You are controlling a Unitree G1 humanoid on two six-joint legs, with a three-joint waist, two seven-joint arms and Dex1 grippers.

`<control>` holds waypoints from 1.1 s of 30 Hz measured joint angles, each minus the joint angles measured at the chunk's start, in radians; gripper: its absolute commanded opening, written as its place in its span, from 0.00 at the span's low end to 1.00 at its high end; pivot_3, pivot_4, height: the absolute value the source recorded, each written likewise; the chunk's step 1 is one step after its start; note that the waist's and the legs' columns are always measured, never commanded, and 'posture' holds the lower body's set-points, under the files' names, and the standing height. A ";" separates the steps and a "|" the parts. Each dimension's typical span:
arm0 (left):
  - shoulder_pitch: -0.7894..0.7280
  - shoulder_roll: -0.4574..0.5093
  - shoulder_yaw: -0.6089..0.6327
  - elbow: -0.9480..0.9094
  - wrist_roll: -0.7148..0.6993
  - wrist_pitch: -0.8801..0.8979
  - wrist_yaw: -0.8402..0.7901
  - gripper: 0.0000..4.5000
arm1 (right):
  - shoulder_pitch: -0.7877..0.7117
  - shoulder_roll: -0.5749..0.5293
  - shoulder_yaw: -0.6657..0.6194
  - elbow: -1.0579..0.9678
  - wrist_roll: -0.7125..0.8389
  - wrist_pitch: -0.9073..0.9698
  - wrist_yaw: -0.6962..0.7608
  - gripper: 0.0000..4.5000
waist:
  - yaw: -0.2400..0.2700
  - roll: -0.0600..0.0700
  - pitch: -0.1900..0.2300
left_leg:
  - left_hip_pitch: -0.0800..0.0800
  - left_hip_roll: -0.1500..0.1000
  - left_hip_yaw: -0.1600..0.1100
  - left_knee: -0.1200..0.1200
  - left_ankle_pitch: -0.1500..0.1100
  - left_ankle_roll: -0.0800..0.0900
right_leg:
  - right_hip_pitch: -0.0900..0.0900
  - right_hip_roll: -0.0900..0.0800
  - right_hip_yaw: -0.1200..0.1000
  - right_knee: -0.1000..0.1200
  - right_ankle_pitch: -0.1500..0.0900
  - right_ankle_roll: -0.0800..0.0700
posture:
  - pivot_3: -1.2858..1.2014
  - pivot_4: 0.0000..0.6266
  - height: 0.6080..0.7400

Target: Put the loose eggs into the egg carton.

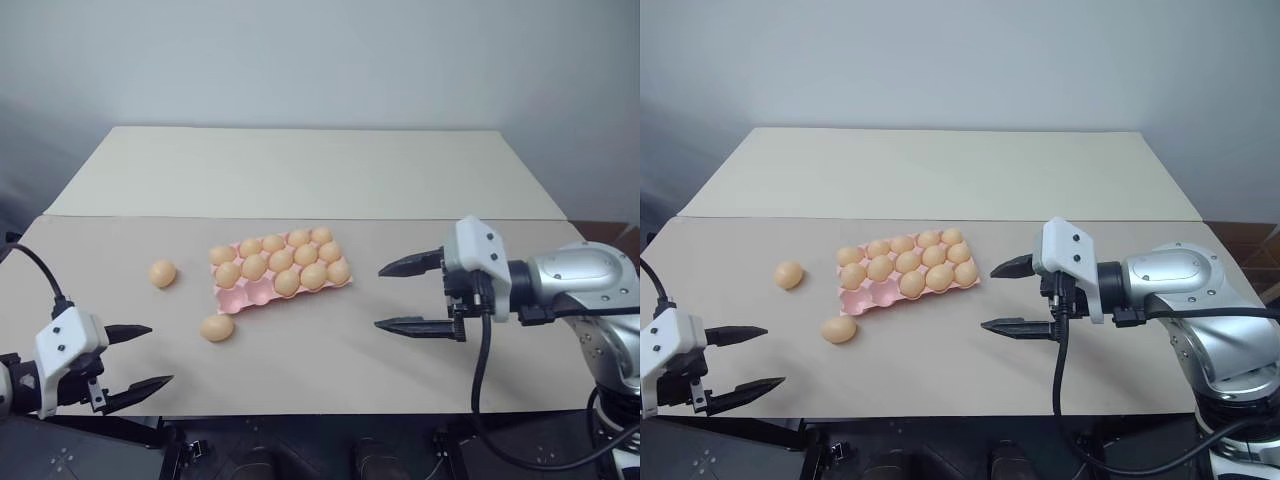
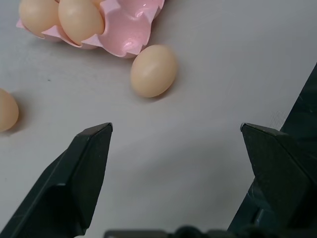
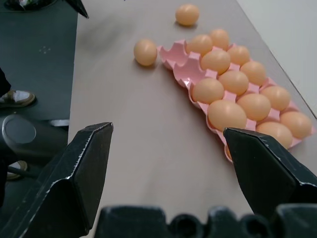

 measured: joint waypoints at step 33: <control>-0.337 -0.208 -0.411 0.234 0.096 -0.083 0.220 1.00 | 0.049 -0.041 0.041 -0.023 0.080 -0.021 -0.274 0.93 | 0.008 0.000 0.000 | -0.002 -0.001 -0.001 0.000 0.000 0.000 | 0.000 0.000 0.000 0.000 0.000 0.000 | 0.52 0.24 1.00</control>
